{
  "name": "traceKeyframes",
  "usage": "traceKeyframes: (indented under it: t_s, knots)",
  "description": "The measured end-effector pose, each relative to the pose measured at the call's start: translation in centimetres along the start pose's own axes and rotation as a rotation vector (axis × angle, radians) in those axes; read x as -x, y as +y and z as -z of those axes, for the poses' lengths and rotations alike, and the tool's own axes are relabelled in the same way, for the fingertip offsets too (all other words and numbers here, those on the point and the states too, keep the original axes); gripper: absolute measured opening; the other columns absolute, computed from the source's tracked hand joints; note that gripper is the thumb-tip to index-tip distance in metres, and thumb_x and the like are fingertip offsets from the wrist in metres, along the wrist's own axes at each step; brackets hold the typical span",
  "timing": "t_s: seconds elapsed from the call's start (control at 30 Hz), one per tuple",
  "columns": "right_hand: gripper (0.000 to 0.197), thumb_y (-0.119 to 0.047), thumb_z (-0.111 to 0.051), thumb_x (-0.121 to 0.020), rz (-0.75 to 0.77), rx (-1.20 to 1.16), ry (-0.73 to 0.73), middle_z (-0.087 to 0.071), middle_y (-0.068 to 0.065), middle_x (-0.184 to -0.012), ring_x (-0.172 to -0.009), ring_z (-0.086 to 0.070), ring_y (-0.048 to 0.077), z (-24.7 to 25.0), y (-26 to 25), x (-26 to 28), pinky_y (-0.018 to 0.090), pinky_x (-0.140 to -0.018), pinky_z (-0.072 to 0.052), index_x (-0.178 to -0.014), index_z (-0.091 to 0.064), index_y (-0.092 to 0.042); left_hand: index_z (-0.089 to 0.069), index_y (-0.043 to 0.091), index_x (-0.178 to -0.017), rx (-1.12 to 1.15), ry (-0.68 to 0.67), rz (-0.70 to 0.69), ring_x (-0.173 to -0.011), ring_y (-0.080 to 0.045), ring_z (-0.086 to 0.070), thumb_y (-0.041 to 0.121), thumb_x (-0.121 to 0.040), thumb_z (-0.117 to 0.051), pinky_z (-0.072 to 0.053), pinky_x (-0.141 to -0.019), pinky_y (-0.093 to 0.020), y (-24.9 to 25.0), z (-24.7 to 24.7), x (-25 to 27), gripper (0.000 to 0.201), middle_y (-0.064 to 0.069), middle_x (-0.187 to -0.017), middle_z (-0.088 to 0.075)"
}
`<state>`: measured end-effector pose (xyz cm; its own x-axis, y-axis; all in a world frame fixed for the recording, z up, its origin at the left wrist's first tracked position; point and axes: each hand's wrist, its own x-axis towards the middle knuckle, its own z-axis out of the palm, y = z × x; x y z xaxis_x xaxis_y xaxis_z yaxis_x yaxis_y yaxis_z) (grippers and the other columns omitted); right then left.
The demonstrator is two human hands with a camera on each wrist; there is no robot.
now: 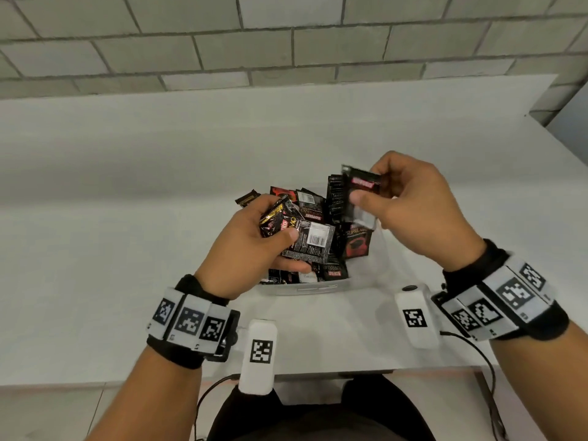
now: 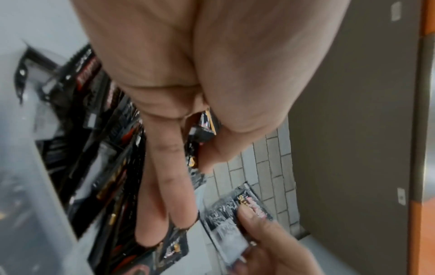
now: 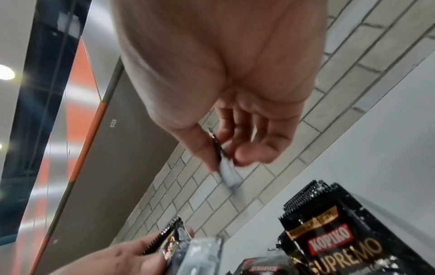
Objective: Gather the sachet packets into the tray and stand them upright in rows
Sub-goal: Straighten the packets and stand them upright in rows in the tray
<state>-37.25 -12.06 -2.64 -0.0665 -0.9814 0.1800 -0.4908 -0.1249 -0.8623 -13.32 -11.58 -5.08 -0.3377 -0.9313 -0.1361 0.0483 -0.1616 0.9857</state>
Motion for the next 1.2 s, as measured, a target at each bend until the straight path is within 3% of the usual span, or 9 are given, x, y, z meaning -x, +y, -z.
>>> traceKeyframes:
  t_s: [0.1, 0.23, 0.33, 0.43, 0.57, 0.77, 0.87, 0.97, 1.2]
  knots:
    - [0.022, -0.009, -0.078, -0.078, 0.064, 0.005, 0.029, -0.058, 0.0, -0.069, -0.059, -0.051, 0.01, -0.4, -0.8, 0.6, 0.025, -0.06, -0.045, -0.077, -0.056, -0.015, -0.055, 0.008, -0.128, -0.022, 0.003, -0.016, -0.095, -0.04, -0.074, -0.004, -0.098, -0.059, -0.063, -0.074, -0.053, 0.0, -0.7, -0.3, 0.033, -0.012, -0.119, -0.071]
    - [0.026, -0.031, -0.087, -0.073, 0.114, 0.127, -0.321, -0.055, -0.007, -0.104, -0.073, -0.063, 0.013, -2.5, -1.7, 2.5, 0.026, -0.068, -0.055, -0.088, -0.067, -0.028, -0.056, 0.004, -0.127, 0.01, -0.017, -0.036, -0.101, -0.042, -0.072, 0.0, -0.096, -0.062, -0.063, -0.077, -0.048, 0.1, -1.5, -0.7, 0.031, -0.02, -0.119, -0.068]
    - [0.014, -0.015, -0.076, -0.085, 0.124, 0.064, -0.283, -0.052, -0.009, -0.116, -0.078, -0.064, 0.015, -2.7, -1.4, 2.4, 0.034, -0.073, -0.059, -0.093, -0.07, -0.025, -0.054, 0.0, -0.126, 0.071, -0.027, -0.022, -0.096, -0.045, -0.073, 0.0, -0.095, -0.061, -0.063, -0.075, -0.051, 0.3, -1.3, -0.6, 0.032, -0.023, -0.12, -0.067]
    - [0.028, -0.007, -0.073, -0.086, 0.102, 0.061, -0.222, -0.062, -0.003, -0.103, -0.065, -0.065, 0.019, -2.4, -1.2, 2.0, 0.048, -0.067, -0.059, -0.101, -0.062, -0.027, -0.053, 0.001, -0.129, 0.056, -0.051, -0.02, -0.095, -0.044, -0.073, -0.002, -0.097, -0.059, -0.063, -0.073, -0.055, 0.6, -1.0, -0.3, 0.033, -0.021, -0.121, -0.067]
    - [0.056, -0.006, -0.077, -0.082, 0.111, 0.045, -0.279, -0.06, -0.003, -0.093, -0.054, -0.058, 0.012, -2.1, -1.8, 2.0, 0.042, -0.062, -0.06, -0.12, -0.054, -0.039, -0.053, 0.002, -0.132, 0.0, -0.06, -0.014, -0.099, -0.04, -0.073, -0.003, -0.097, -0.059, -0.061, -0.072, -0.06, 0.7, -0.7, -0.2, 0.036, -0.015, -0.118, -0.068]
    - [0.011, -0.022, -0.073, -0.089, 0.052, 0.202, -0.169, -0.068, -0.002, -0.069, -0.063, -0.066, 0.016, 0.1, 0.3, 0.3, 0.03, -0.067, -0.051, -0.091, -0.069, -0.033, -0.055, 0.001, -0.122, -0.045, 0.052, -0.039, -0.092, -0.041, -0.075, 0.0, -0.098, -0.059, -0.063, -0.071, -0.053, 1.3, 0.9, -0.2, 0.024, -0.018, -0.118, -0.07]
    - [0.014, -0.018, -0.077, -0.086, -0.039, 0.249, -0.222, -0.072, -0.003, -0.069, -0.065, -0.071, 0.016, 0.8, 1.9, -0.1, 0.029, -0.07, -0.054, -0.083, -0.067, -0.027, -0.056, 0.003, -0.119, -0.065, 0.065, -0.037, -0.089, -0.042, -0.075, 0.001, -0.098, -0.06, -0.063, -0.071, -0.051, 1.5, 1.5, -0.1, 0.022, -0.014, -0.113, -0.073]
    - [0.019, -0.013, -0.079, -0.08, -0.033, 0.333, -0.21, -0.069, -0.009, -0.075, -0.07, -0.069, 0.016, 0.8, 3.1, -0.2, 0.039, -0.075, -0.057, -0.076, -0.065, -0.026, -0.055, 0.001, -0.12, -0.044, 0.063, -0.03, -0.089, -0.043, -0.075, 0.001, -0.097, -0.06, -0.063, -0.07, -0.049, 1.5, 1.5, -0.1, 0.023, -0.016, -0.115, -0.072]
    - [0.029, -0.015, -0.088, -0.07, 0.06, 0.496, -0.206, -0.054, -0.007, -0.08, -0.071, -0.053, 0.006, 0.3, 4.5, -0.4, 0.019, -0.063, -0.038, -0.081, -0.064, -0.025, -0.056, 0.003, -0.123, -0.037, 0.027, -0.003, -0.089, -0.043, -0.075, -0.001, -0.097, -0.059, -0.063, -0.07, -0.049, 0.9, 1.1, 0.0, 0.026, -0.016, -0.117, -0.072]
